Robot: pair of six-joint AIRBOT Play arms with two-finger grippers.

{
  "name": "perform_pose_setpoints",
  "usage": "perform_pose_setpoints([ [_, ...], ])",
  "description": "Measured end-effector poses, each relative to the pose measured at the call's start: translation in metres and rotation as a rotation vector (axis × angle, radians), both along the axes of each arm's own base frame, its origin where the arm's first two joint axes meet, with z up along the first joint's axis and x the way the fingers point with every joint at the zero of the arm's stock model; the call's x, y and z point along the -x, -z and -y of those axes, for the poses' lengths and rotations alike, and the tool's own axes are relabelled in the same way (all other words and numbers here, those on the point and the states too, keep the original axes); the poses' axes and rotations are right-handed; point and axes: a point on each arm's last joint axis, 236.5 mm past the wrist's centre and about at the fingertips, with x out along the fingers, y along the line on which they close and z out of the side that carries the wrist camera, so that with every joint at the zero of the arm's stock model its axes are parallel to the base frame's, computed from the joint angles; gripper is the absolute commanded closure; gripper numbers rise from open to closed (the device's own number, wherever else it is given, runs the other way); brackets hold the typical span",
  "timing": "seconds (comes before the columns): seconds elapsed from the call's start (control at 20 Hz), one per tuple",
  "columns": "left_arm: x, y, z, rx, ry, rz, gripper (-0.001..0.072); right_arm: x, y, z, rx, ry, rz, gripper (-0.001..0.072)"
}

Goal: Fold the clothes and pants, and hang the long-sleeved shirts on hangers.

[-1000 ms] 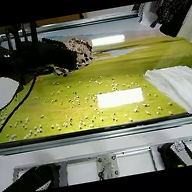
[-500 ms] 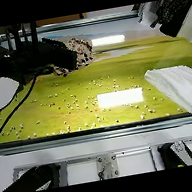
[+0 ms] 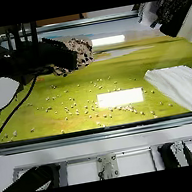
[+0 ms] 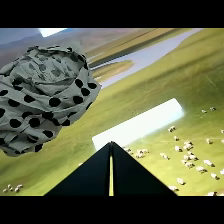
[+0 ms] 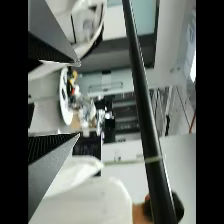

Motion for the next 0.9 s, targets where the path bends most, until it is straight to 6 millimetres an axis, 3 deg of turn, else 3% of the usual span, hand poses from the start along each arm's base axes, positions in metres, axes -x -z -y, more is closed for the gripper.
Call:
perform_pose_setpoints([
  [0.15, 0.000, 0.000, 0.000, 0.000, 0.000, 0.000, 0.0697, -0.045, 0.005, -0.054, 0.056, -0.287, -0.069, 0.0240],
  [0.3, -0.001, 0.001, -0.002, 0.008, -0.006, -0.007, 0.0697, -0.097, 0.031, -0.121, 0.088, -0.638, -0.168, 0.0239],
  [0.45, -0.005, 0.007, -0.011, 0.051, -0.027, -0.061, 0.0697, -0.147, 0.076, -0.203, 0.059, -1.012, -0.301, 0.0240],
  [0.55, -0.008, 0.017, -0.019, 0.091, -0.047, -0.117, 0.0697, -0.174, 0.119, -0.269, 0.028, -1.242, -0.451, 0.0240],
  [0.7, -0.008, 0.048, -0.035, 0.128, -0.082, -0.208, 0.0698, -0.189, 0.192, -0.374, 0.032, -1.511, -0.731, 0.0240],
  [0.9, 0.000, 0.092, -0.048, 0.162, -0.112, -0.295, 0.0697, -0.170, 0.260, -0.487, 0.116, -1.764, -0.995, 0.0240],
])
